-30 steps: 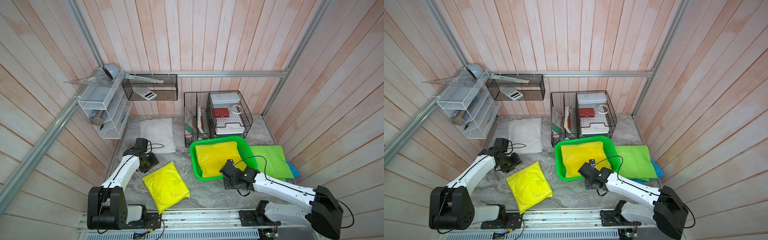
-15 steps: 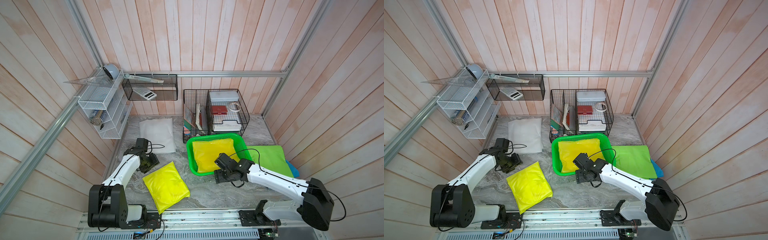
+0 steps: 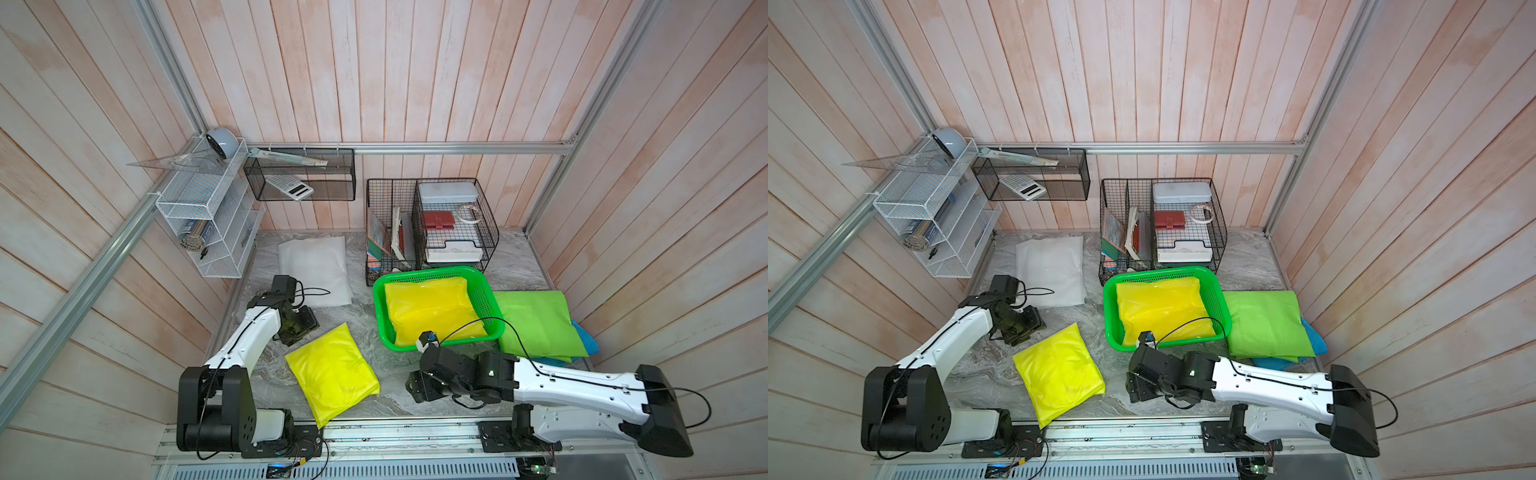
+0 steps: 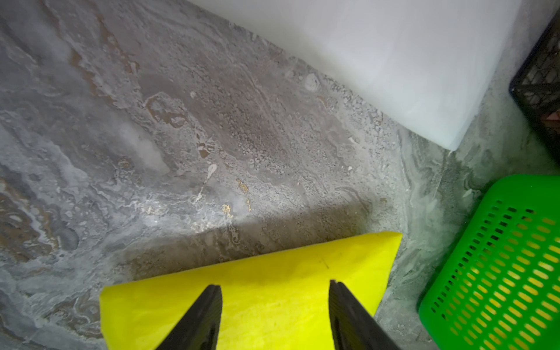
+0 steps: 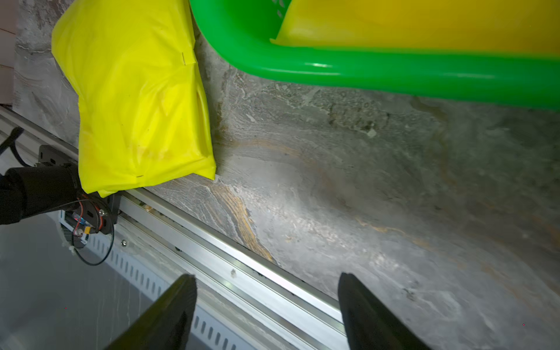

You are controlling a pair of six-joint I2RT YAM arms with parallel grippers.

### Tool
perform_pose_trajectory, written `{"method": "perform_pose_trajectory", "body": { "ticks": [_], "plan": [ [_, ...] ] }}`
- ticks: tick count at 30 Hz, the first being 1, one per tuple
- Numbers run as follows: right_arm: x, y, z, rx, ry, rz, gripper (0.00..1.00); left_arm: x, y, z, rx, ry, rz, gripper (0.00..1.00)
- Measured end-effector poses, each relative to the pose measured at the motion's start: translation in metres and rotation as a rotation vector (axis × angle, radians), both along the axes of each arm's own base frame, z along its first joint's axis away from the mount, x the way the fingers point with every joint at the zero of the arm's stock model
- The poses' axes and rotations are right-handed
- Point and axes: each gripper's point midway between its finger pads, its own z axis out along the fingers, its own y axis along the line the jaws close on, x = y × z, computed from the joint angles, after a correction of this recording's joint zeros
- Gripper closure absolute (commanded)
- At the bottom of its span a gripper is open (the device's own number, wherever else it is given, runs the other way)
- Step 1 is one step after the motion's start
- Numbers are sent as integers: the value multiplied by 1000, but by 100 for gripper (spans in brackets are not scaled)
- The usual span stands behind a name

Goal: Put the folded raincoat in the basket
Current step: Pick up the raincoat from the center of the board.

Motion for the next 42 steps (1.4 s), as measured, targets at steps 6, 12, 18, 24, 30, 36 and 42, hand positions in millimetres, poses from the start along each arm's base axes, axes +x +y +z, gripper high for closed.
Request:
{"method": "perform_pose_trajectory", "body": {
  "ticks": [6, 12, 18, 24, 30, 36, 42],
  "plan": [
    [-4, 42, -15, 60, 30, -90, 23, 3, 2, -7, -9, 18, 20, 39],
    [0, 72, -22, 206, 95, -244, 25, 4, 4, -12, -22, 33, 33, 39],
    [-16, 90, -50, 169, 147, -270, 25, 4, 5, -10, -21, 22, 18, 39],
    [-24, 112, -41, 199, 160, -281, 25, 4, 4, -9, -23, 17, 11, 39],
    [-32, 136, -36, 256, 191, -289, 25, 4, 4, -9, -29, 17, 9, 39],
    [-34, 144, -63, 223, 221, -312, 27, 4, 4, -10, -31, 23, 6, 39],
    [-36, 166, -70, 257, 267, -305, 29, 3, 4, -15, -31, 39, 5, 39]
  ]
}}
